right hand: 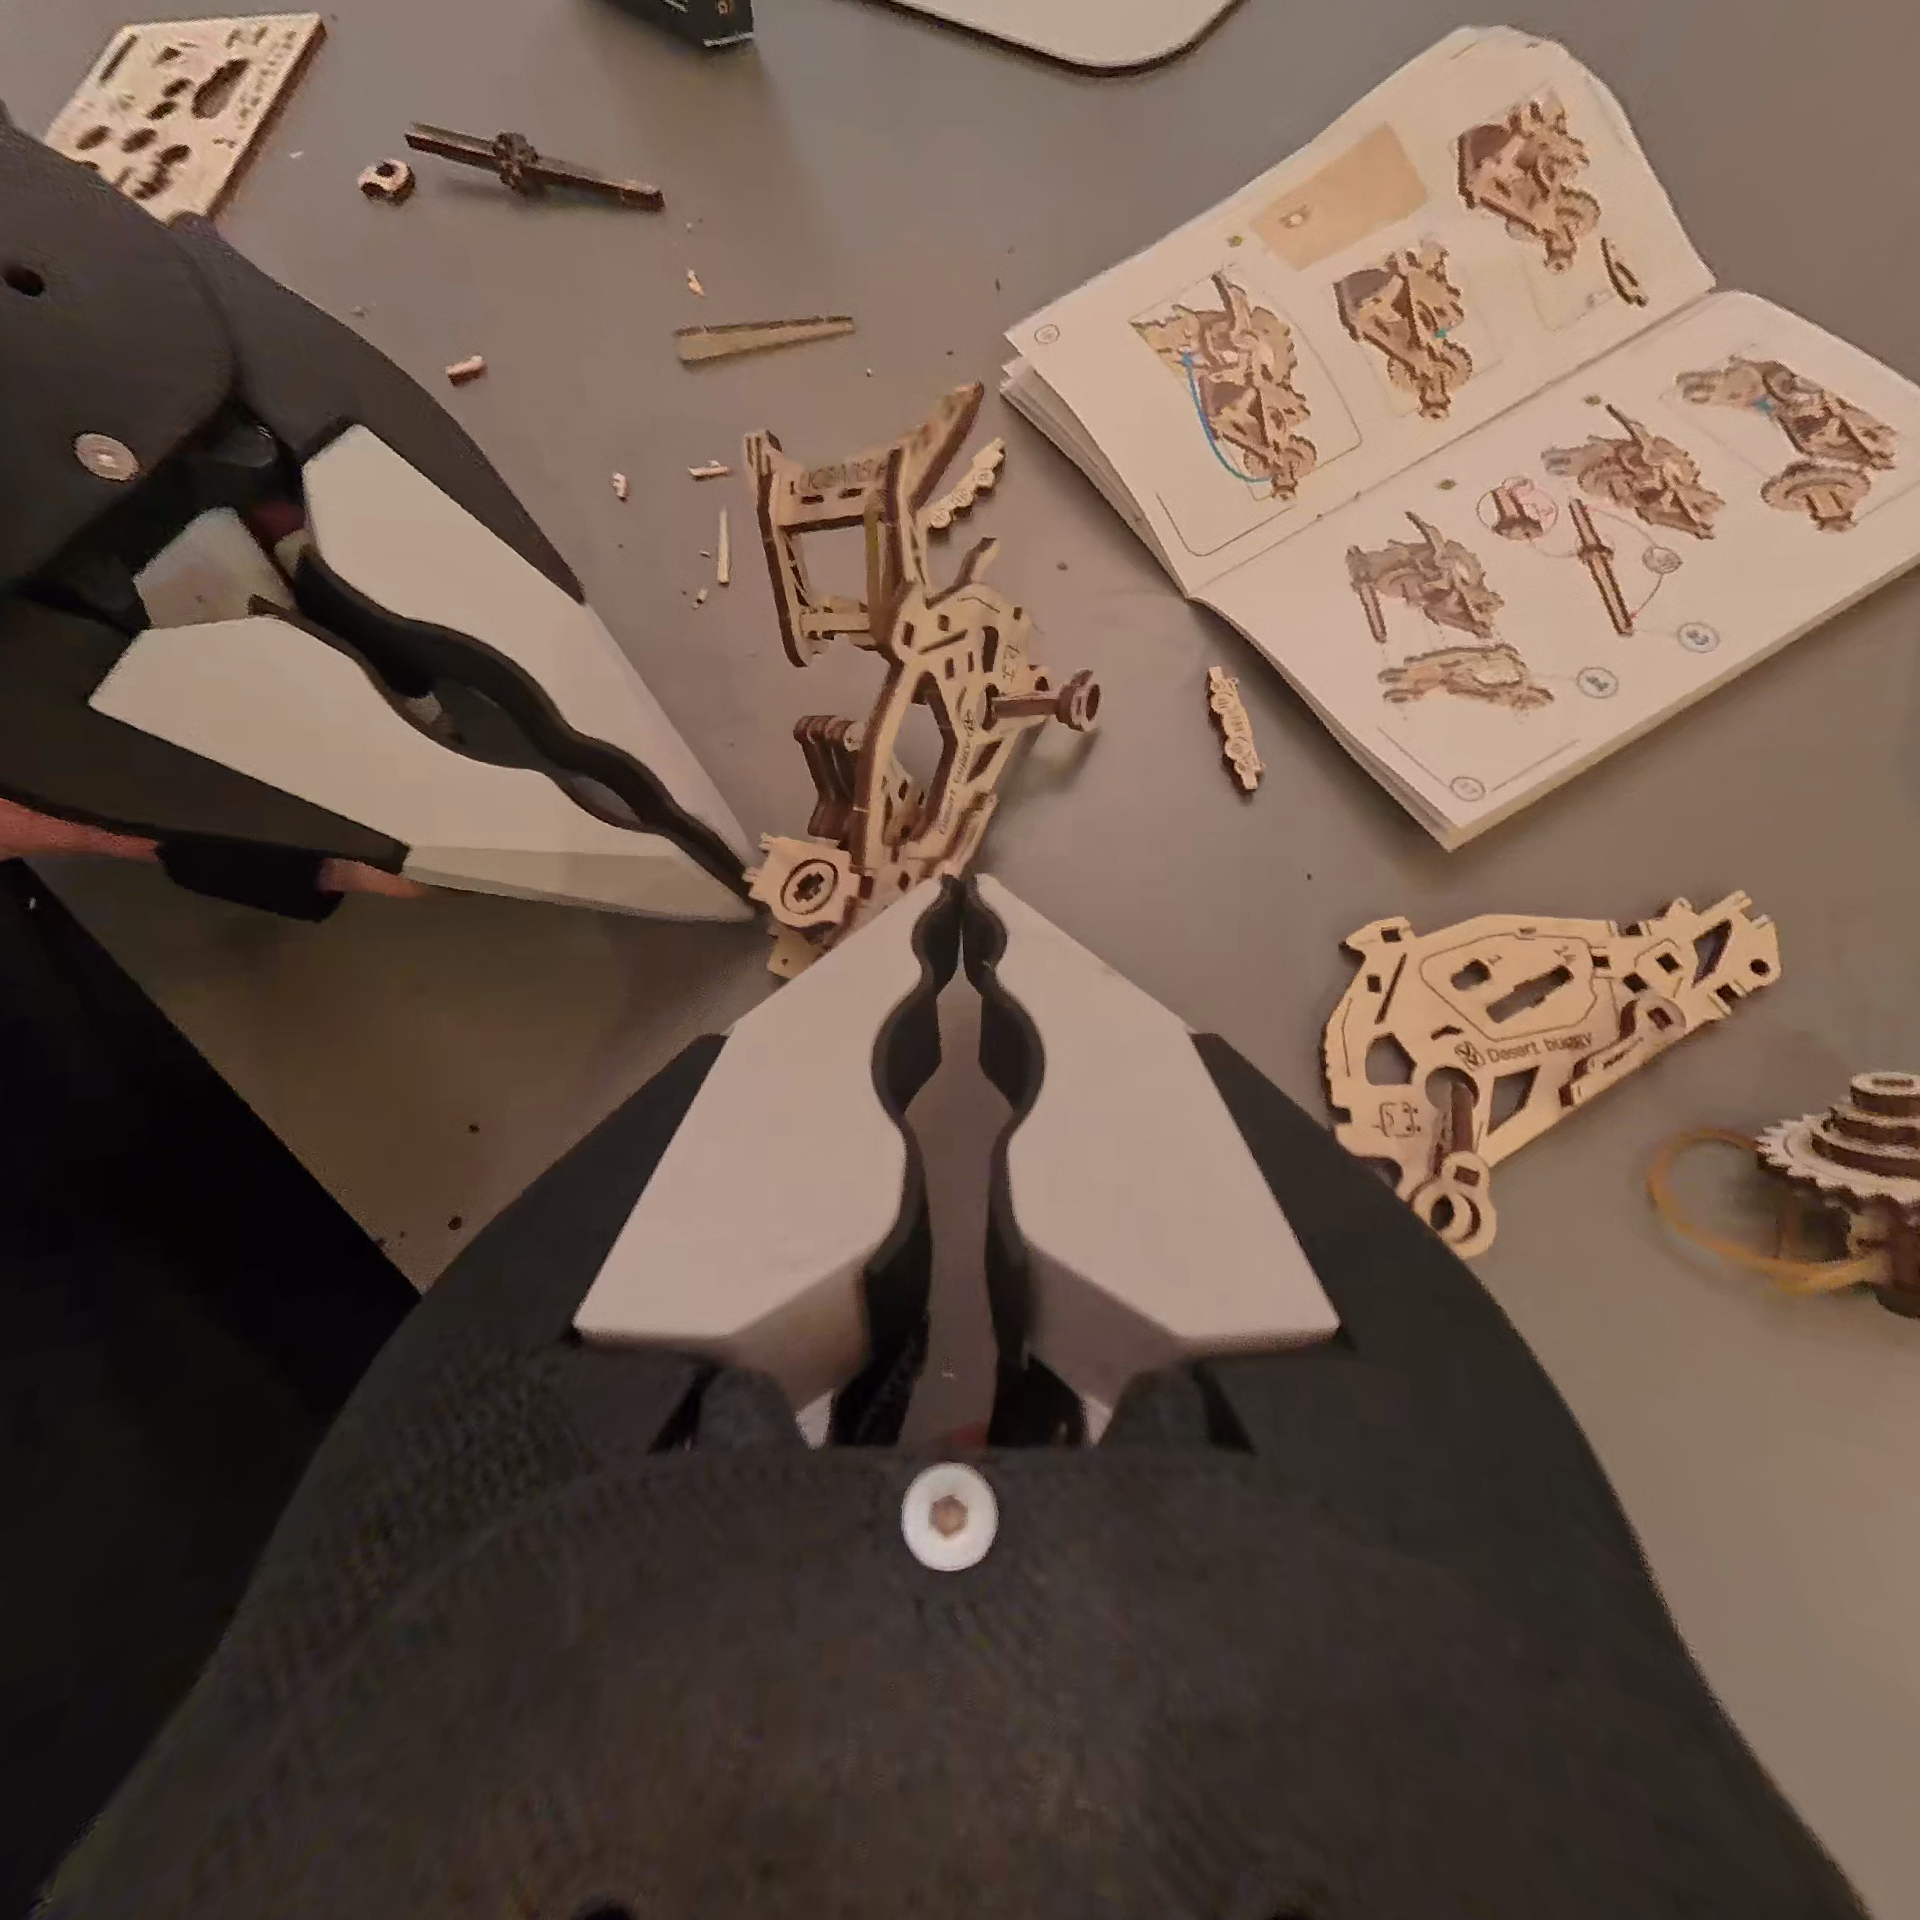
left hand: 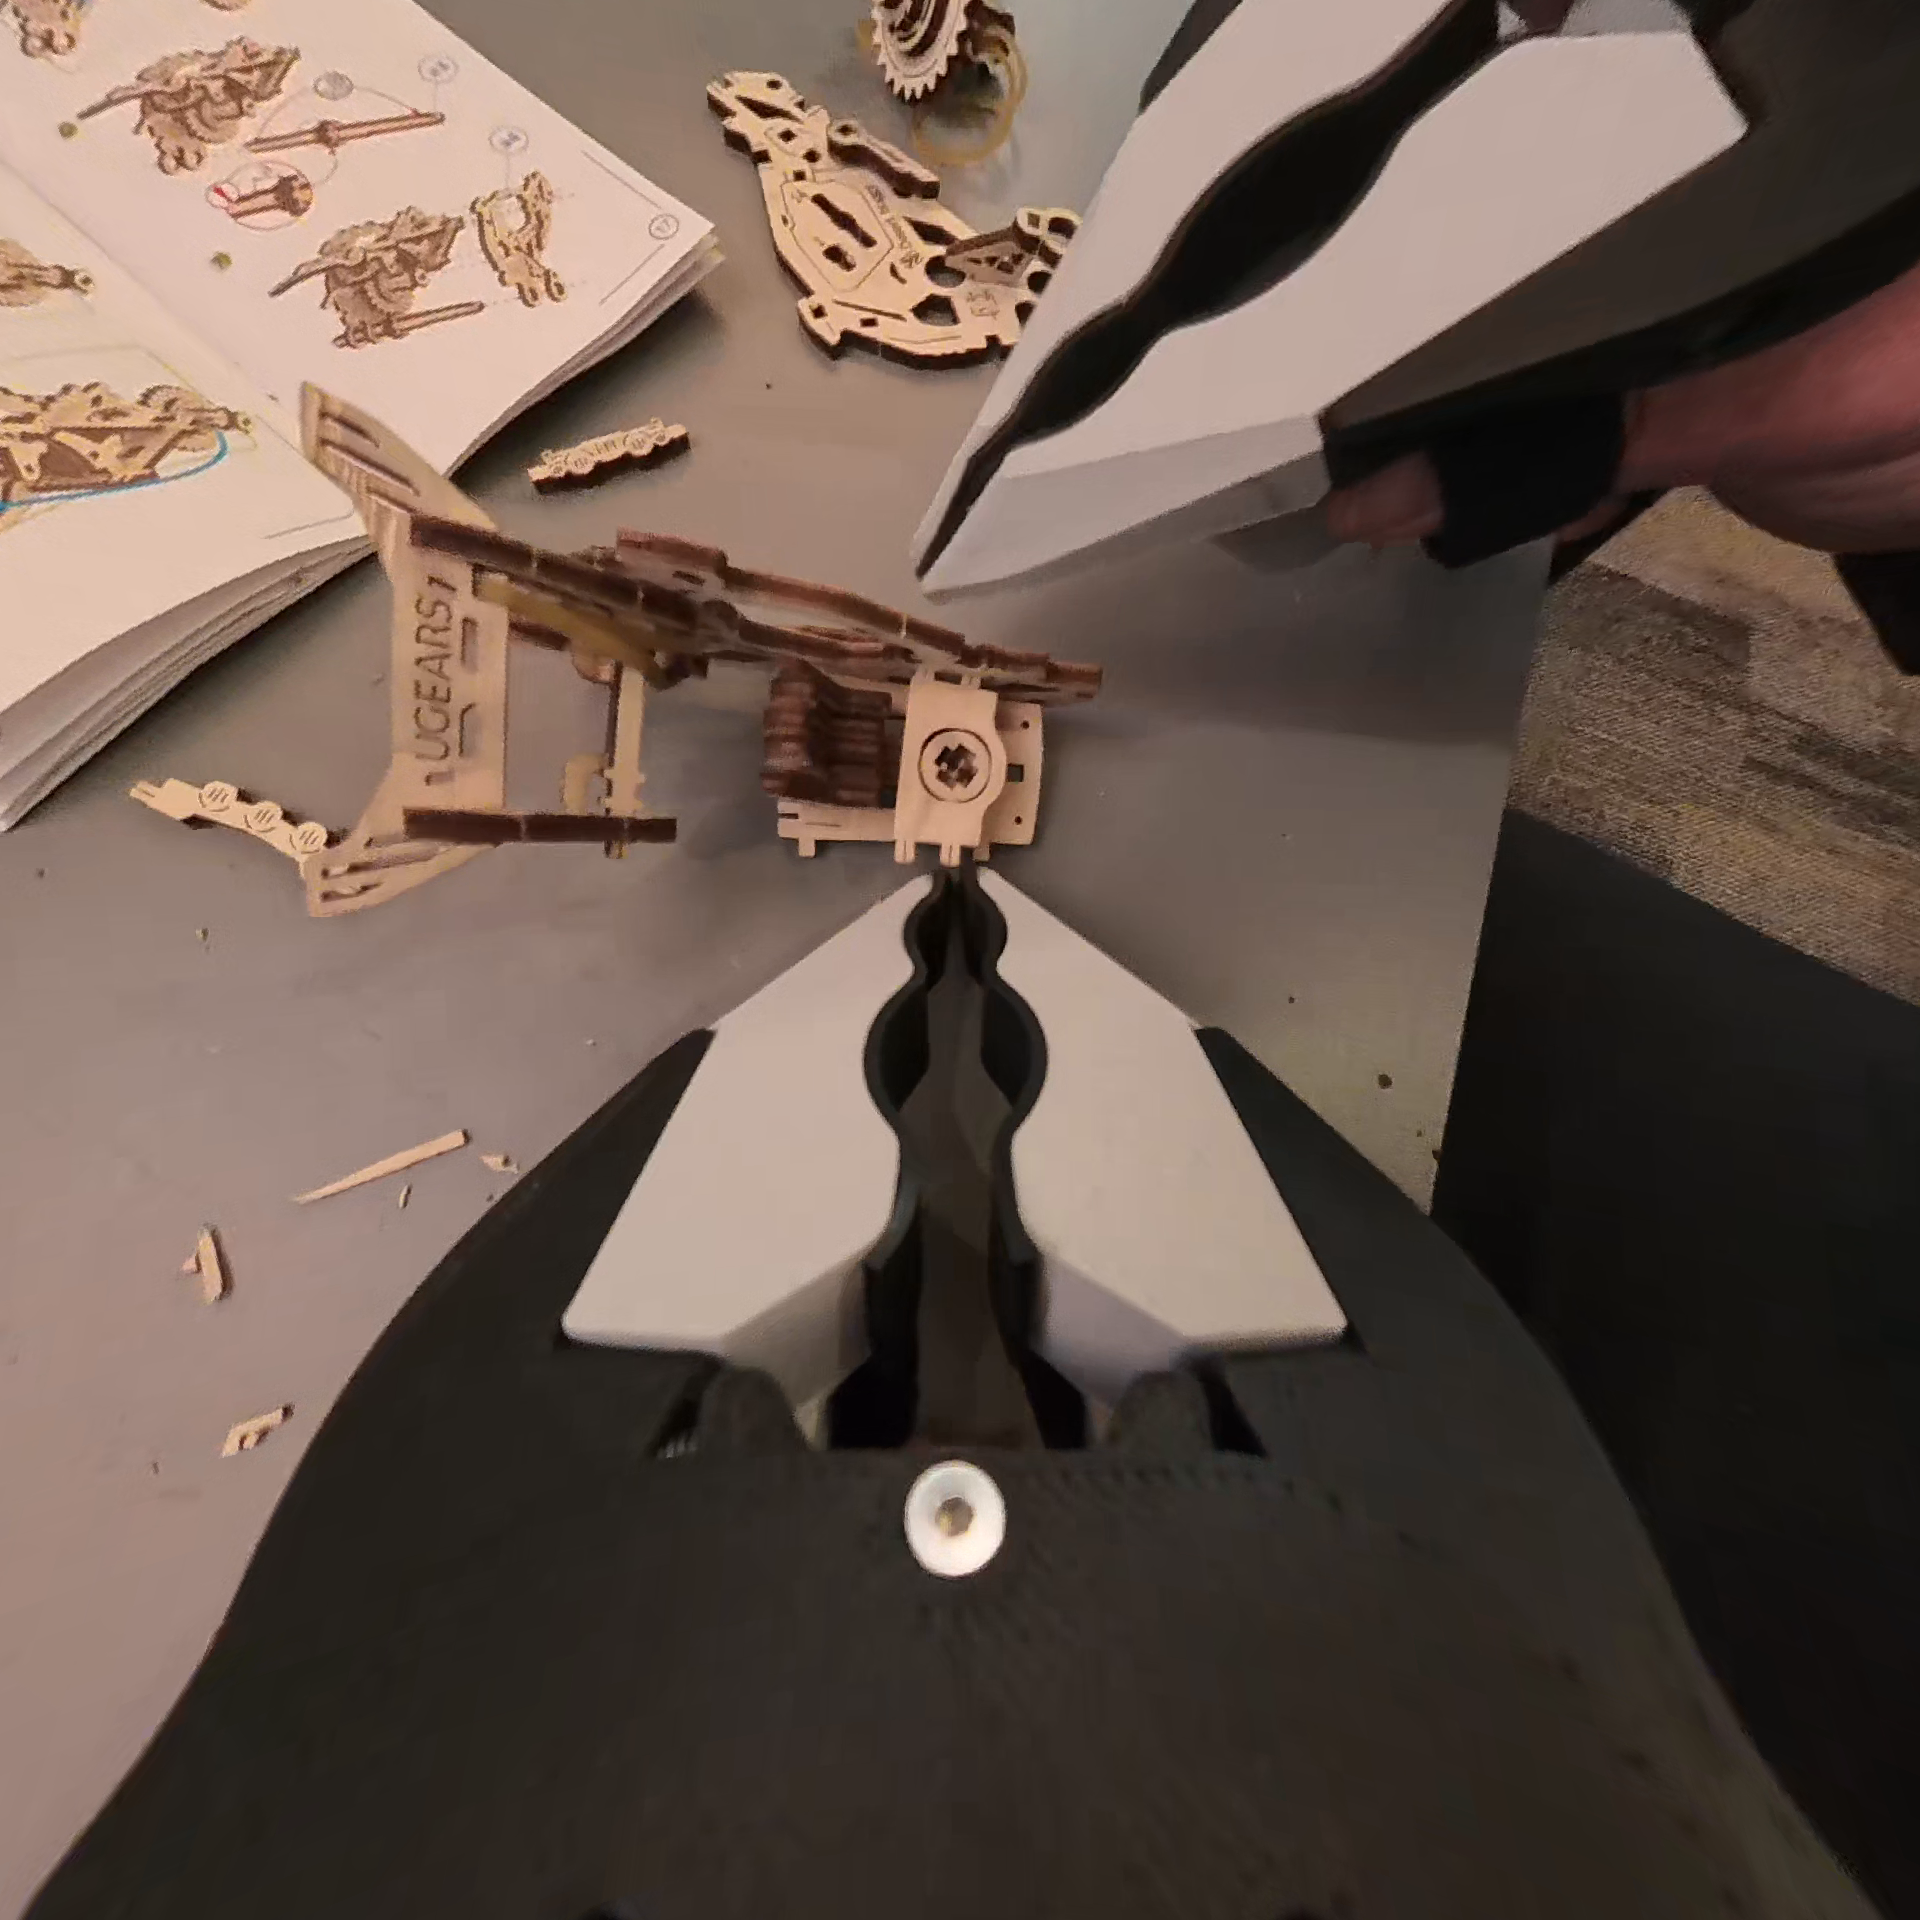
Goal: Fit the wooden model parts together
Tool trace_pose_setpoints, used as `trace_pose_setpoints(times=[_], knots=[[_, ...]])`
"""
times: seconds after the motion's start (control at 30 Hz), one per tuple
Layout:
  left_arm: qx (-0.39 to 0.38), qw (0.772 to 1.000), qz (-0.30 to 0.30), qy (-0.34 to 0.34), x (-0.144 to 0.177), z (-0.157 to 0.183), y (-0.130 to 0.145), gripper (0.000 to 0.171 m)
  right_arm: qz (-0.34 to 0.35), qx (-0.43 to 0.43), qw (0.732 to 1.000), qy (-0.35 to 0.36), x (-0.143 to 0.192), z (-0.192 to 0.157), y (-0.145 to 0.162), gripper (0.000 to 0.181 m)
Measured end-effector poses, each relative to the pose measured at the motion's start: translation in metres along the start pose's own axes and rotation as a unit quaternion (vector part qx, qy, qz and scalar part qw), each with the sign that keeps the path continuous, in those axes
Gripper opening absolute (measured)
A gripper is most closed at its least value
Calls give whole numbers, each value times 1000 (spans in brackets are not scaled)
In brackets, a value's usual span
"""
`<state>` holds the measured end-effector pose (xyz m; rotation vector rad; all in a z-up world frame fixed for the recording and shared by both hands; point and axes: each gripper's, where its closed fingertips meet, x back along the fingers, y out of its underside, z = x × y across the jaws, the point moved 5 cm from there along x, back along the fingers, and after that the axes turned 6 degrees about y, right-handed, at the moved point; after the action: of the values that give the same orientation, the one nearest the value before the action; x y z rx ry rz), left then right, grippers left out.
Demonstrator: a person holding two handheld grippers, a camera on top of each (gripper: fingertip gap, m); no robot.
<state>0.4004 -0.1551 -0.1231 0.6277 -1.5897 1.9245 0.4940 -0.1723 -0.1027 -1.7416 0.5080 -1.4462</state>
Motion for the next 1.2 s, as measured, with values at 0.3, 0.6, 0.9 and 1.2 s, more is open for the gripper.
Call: trace_pose_setpoints(times=[0.3,0.6,0.9,1.2], knots=[[-29,1000,-1,4,-3,3,-3,0,8,7,1000,10,-7,-3,5,0],[-50,999,14,13,-1,6,-6,0,-9,-20,1000,11,-5,1,12,0],[-44,999,0,24,-4,5,-5,0,-29,-14,999,9,-7,1,16,0],[-65,997,-10,37,-5,3,-6,0,-31,-10,999,0,-8,0,16,0]])
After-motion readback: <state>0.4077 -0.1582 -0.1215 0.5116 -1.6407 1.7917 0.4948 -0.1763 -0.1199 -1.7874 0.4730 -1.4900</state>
